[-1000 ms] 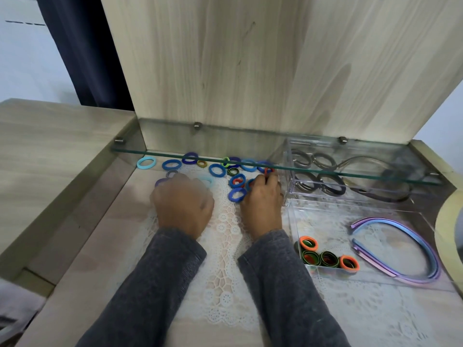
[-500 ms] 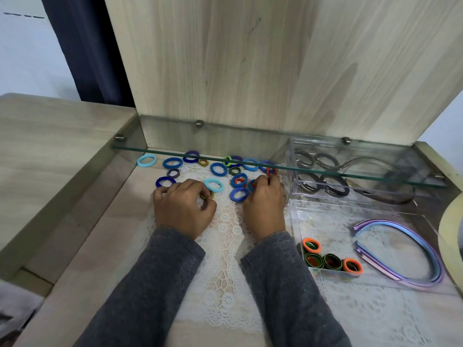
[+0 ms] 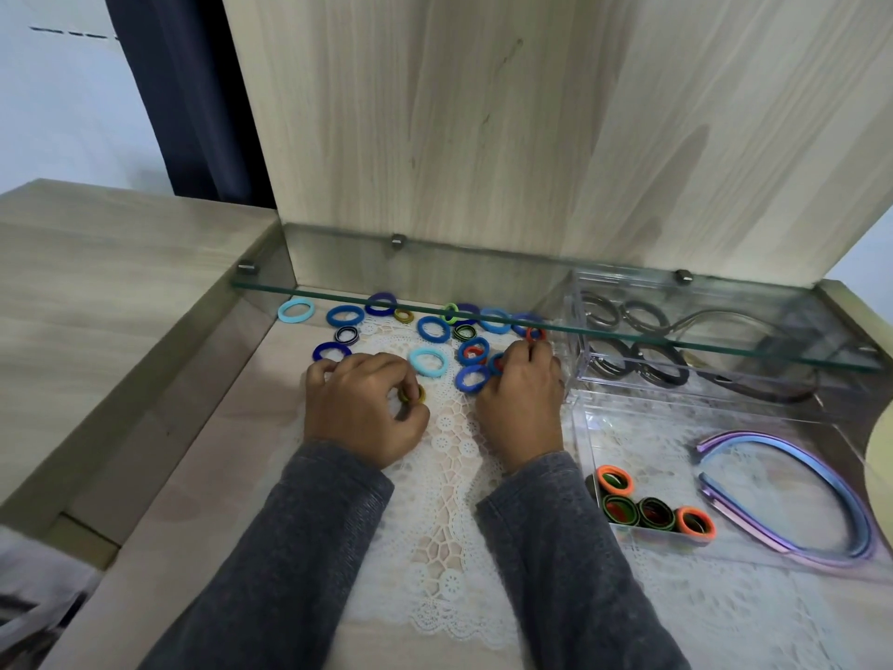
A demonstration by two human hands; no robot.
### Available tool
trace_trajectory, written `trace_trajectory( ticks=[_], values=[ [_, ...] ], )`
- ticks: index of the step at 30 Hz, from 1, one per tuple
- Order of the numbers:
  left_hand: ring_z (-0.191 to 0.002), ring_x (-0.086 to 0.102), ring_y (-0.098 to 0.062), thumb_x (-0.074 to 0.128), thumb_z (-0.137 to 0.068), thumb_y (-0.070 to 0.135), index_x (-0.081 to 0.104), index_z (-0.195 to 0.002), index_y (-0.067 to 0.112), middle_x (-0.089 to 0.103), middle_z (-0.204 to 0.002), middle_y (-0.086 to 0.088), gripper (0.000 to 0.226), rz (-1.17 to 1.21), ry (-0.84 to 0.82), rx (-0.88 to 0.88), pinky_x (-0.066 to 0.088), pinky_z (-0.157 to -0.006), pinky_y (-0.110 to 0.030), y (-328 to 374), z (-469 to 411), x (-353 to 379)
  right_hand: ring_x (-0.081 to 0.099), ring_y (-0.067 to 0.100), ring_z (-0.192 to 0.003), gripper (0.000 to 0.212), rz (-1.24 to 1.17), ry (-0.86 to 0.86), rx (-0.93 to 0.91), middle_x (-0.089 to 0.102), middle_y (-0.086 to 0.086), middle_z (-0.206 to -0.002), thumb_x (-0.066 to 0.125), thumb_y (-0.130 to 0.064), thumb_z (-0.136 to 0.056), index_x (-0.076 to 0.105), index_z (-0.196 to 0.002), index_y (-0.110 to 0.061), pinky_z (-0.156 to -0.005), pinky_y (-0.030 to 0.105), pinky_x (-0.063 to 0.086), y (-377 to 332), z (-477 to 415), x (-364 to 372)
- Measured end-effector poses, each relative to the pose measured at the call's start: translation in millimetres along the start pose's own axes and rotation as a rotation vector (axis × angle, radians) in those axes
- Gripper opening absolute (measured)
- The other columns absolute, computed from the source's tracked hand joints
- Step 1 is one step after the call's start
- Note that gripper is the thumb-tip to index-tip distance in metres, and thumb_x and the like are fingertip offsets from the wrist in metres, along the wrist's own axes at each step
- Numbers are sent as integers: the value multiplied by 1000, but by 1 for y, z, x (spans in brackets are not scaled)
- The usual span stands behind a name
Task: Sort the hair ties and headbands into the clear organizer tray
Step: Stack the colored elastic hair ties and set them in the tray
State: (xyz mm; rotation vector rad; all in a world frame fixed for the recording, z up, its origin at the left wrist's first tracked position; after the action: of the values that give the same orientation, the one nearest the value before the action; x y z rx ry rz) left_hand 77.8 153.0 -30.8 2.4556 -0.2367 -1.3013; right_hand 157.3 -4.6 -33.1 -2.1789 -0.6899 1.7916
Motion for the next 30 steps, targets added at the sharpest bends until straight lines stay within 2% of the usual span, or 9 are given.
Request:
trace_trajectory(
  ticks=[6, 11, 16, 21, 24, 27, 30],
  values=[
    [-89, 58, -14, 58, -71, 38, 62, -80, 28, 63, -93, 12, 13, -44, 54, -13, 31, -86, -37, -6, -3, -1, 38, 33, -118, 35, -1, 6, -3, 40, 18, -130, 50, -13, -87, 51, -121, -4, -101, 41, 32, 0, 1, 1],
    [-91, 57, -23, 64, -78, 22, 64, -93, 23, 62, -99, 0, 15, -182, 138, -235, 38, -82, -41, -41, -8, -12, 40, 30, -116, 34, -12, 24, -42, 43, 15, -127, 49, -15, -88, 51, -120, -5, -100, 39, 33, 0, 1, -1],
    [-101, 56, -28, 62, -80, 15, 64, -99, 22, 62, -109, -4, 21, -116, 100, -368, 38, -88, -44, -63, -9, -16, 43, 28, -112, 31, 2, 56, -87, 48, 13, -125, 49, -11, -86, 52, -117, -6, -96, 37, 35, -3, 1, -1],
    [-112, 54, -27, 54, -81, 9, 62, -117, 18, 61, -122, -4, 38, -148, 57, -347, 36, -93, -46, -65, -11, -12, 45, 29, -110, 26, -31, 64, -80, 49, 14, -120, 50, -9, -85, 53, -110, -5, -94, 37, 36, -1, 0, 1],
    [-120, 51, -26, 48, -86, 18, 60, -126, 18, 58, -132, -4, 42, -200, 37, -299, 33, -96, -46, -61, -12, -7, 45, 30, -109, 24, -53, 60, -70, 49, 14, -118, 52, -11, -85, 53, -109, -7, -93, 38, 37, -1, 0, 2],
    [-120, 51, -27, 47, -90, 24, 60, -128, 17, 59, -132, -5, 40, -203, 27, -304, 33, -97, -45, -60, -12, -4, 46, 31, -106, 23, -94, 83, -60, 50, 15, -114, 54, -9, -84, 55, -106, -7, -92, 39, 38, 0, 1, 0],
    [-109, 56, -25, 54, -90, 24, 64, -118, 18, 65, -120, -3, 30, -187, 60, -309, 37, -92, -44, -61, -12, -7, 47, 29, -101, 19, -163, 111, -47, 50, 14, -110, 55, -8, -82, 56, -101, -7, -89, 40, 42, 0, 1, -2]
  ],
)
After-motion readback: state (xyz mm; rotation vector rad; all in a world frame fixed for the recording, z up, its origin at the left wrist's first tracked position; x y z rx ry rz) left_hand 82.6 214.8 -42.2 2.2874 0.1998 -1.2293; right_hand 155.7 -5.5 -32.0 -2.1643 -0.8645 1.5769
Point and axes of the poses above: each hand's wrist, its own z-axis away from the middle knuckle, its own x-axis out of the palm, y = z × x, the point moved 6 cm from there along -z, towards the middle knuckle
